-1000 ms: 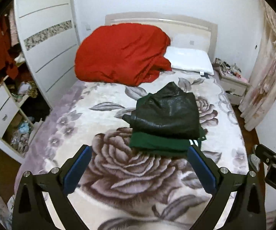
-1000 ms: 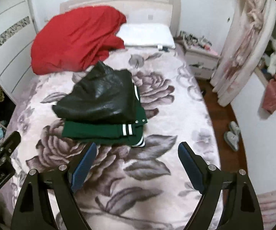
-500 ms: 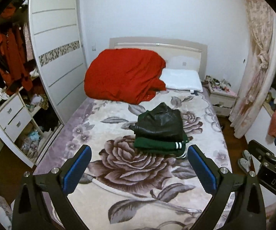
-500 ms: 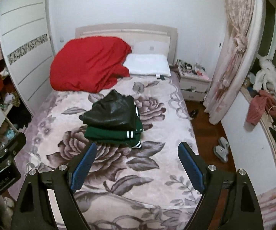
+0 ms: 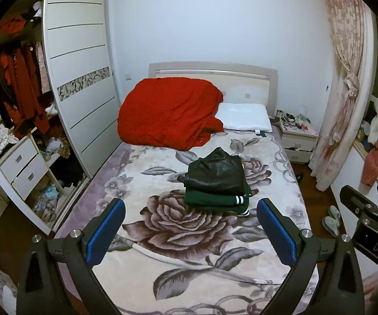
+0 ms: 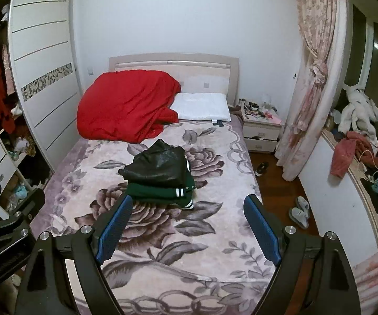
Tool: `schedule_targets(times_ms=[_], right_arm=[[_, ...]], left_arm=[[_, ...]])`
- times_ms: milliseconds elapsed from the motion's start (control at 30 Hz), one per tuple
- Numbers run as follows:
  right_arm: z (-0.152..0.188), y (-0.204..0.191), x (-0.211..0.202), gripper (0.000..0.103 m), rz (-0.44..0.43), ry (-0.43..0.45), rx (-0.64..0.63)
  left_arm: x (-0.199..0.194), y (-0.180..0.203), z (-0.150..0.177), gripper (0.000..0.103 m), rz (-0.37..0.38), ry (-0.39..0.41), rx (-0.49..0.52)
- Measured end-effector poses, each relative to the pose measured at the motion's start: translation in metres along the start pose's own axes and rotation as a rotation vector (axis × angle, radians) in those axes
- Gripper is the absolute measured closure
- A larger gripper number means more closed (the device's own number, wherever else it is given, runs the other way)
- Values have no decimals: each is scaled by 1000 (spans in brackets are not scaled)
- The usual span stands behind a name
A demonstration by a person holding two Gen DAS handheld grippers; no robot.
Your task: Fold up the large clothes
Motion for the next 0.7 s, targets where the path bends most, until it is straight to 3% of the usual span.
schedule_targets(times_ms=[700], right_arm=[[1,18,-21,9,-13,43,4]], left_arm=[[-20,11,8,0,-35,50,10]])
Point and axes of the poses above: each gripper's, at about its wrist camera, not at the fingertips, and x roughly the way its jaws point, y to its right, z to its underside, the point moved 1 cm from there along x, roughly the way its jaws point, and after that the axes turned 13 degrees about z, right-handed, at the moved point
